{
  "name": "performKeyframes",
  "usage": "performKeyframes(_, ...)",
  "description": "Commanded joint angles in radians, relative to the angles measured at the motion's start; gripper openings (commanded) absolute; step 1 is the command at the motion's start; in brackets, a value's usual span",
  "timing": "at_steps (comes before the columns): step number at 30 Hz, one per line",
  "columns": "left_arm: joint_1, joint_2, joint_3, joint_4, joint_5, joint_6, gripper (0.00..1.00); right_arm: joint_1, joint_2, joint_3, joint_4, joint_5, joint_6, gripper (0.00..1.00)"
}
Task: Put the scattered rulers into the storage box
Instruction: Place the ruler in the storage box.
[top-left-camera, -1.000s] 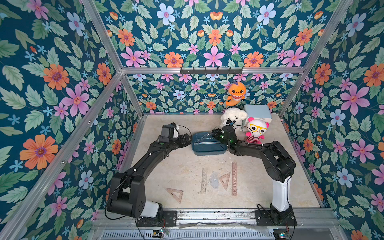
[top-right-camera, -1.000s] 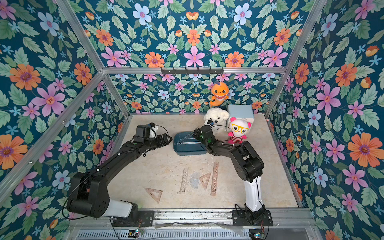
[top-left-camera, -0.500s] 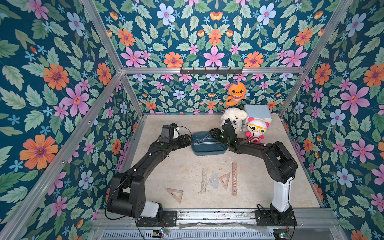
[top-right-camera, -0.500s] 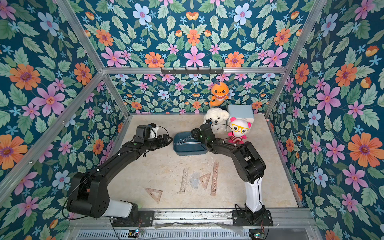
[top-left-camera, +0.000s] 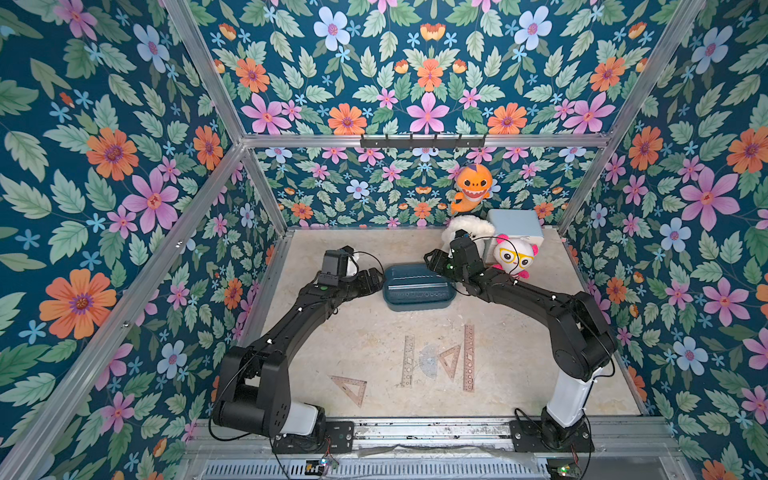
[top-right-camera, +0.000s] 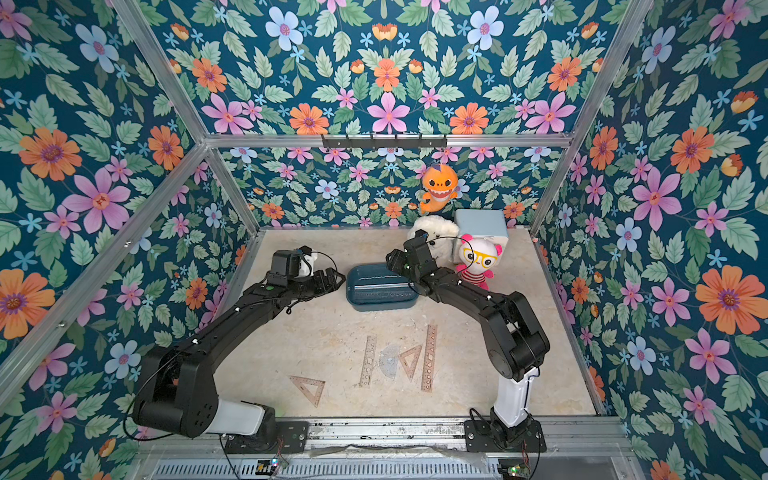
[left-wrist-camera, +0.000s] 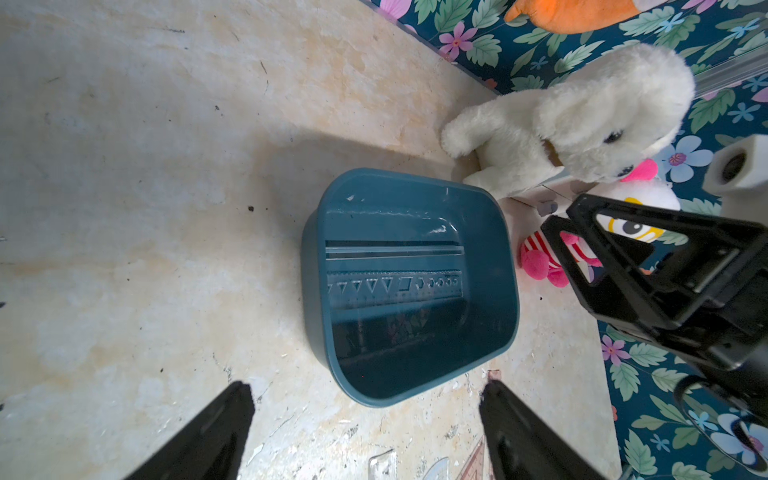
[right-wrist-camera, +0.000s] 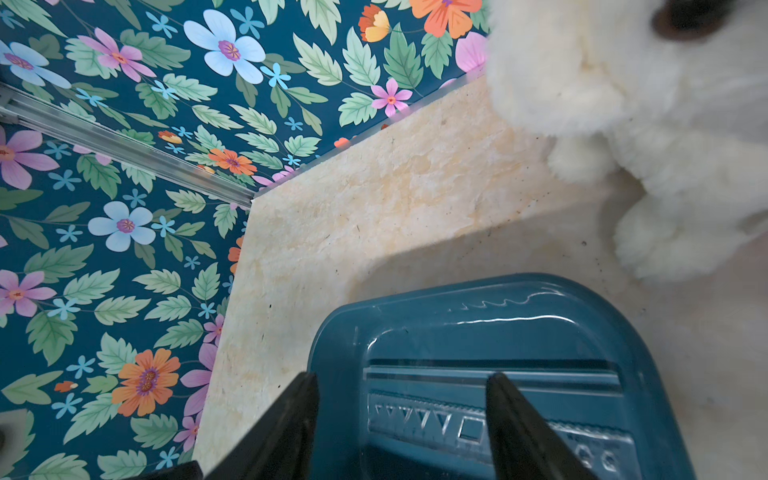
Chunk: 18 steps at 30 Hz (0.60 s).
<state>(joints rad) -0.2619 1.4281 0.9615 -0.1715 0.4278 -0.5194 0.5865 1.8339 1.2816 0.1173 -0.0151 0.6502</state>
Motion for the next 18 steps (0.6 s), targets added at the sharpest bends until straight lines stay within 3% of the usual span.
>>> performKeyframes(1, 0.001, 0.005, -0.011, 0.016, 0.017, -0.020, 0.89, 0.003, -0.025, -0.002, -0.051, -0.028, -0.049, 0.64)
performKeyframes(6, -0.041, 0.007, -0.082, 0.041, 0.000, -0.080, 0.86, 0.067, -0.089, -0.038, -0.149, -0.115, -0.130, 0.55)
performKeyframes(12, -0.137, 0.028, -0.190, 0.045, -0.010, -0.130, 0.81, 0.256, -0.212, -0.202, -0.241, -0.052, -0.204, 0.46)
performKeyframes(18, -0.200, 0.044, -0.258, 0.004, -0.011, -0.123, 0.79, 0.389, -0.244, -0.321, -0.272, 0.013, -0.152, 0.44)
